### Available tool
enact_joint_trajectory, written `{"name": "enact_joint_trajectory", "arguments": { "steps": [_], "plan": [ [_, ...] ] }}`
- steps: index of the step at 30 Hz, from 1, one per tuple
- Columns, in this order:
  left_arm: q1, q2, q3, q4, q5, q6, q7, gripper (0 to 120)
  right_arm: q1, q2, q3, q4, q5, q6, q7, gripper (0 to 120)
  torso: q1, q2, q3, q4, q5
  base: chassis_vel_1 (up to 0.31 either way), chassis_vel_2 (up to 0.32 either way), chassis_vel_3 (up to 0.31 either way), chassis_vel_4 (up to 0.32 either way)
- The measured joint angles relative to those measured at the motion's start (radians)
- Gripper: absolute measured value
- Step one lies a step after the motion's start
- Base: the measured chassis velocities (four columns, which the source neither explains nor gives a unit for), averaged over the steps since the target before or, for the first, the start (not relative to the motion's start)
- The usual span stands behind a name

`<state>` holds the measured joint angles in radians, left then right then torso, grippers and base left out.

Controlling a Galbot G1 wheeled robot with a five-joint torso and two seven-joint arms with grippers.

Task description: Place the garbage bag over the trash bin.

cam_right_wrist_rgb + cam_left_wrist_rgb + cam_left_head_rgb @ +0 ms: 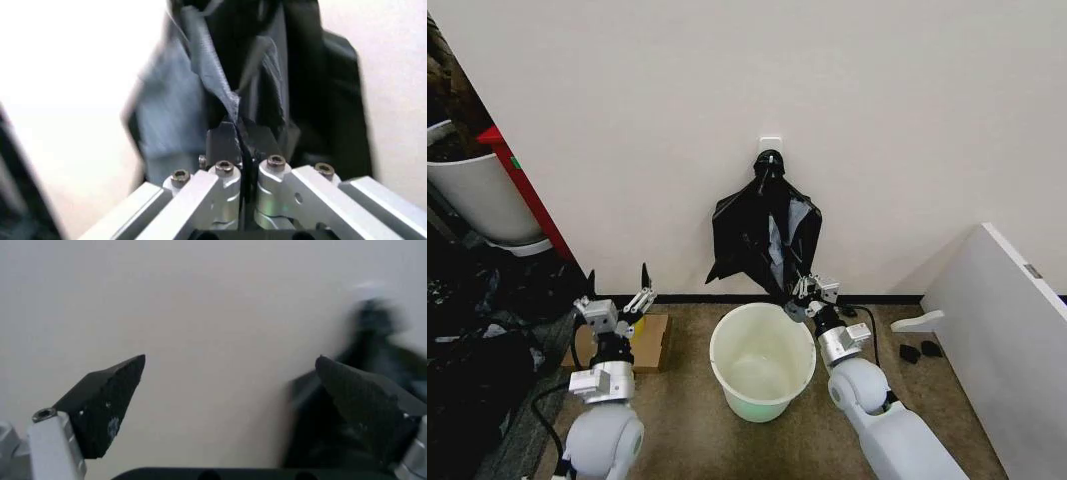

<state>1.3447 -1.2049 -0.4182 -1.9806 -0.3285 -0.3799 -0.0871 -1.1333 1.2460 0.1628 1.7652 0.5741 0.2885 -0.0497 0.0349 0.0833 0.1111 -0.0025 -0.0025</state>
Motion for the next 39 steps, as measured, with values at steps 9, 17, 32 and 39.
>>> {"name": "enact_joint_trajectory", "arguments": {
  "steps": [9, 17, 32, 39],
  "plan": [
    [-0.2, 0.154, 0.185, 0.236, 0.025, -0.127, 0.35, 100, -0.069, 0.003, 0.008, 0.106, 0.161, 0.028, -0.173, 0, 0.0, 0.0, 0.0, 0.0001, -0.0001, 0.0, 0.0, 0.0, 0.0],
    [-0.345, 0.11, 0.298, 0.385, 0.188, -0.121, 0.32, 100, -0.1, 0.022, 0.02, 0.137, 0.162, 0.028, -0.209, 0, 0.0, 0.0, 0.0, -0.0001, -0.0001, 0.0, 0.0, 0.0, 0.0],
    [-0.377, 0.031, 0.329, 0.447, 0.237, -0.089, 0.257, 88, -0.111, 0.054, 0.029, 0.132, 0.124, 0.026, -0.214, 0, 0.0, 0.0, 0.0, 0.0001, 0.0, 0.0, 0.0, 0.0, 0.0],
    [-0.338, 0.01, 0.268, 0.431, 0.237, -0.093, 0.258, 61, -0.1, 0.058, 0.032, 0.113, 0.119, 0.026, -0.211, 0, 0.0, 0.0, 0.0, 0.0003, 0.0002, 0.0, 0.0, 0.0, 0.0]
  ]
}}
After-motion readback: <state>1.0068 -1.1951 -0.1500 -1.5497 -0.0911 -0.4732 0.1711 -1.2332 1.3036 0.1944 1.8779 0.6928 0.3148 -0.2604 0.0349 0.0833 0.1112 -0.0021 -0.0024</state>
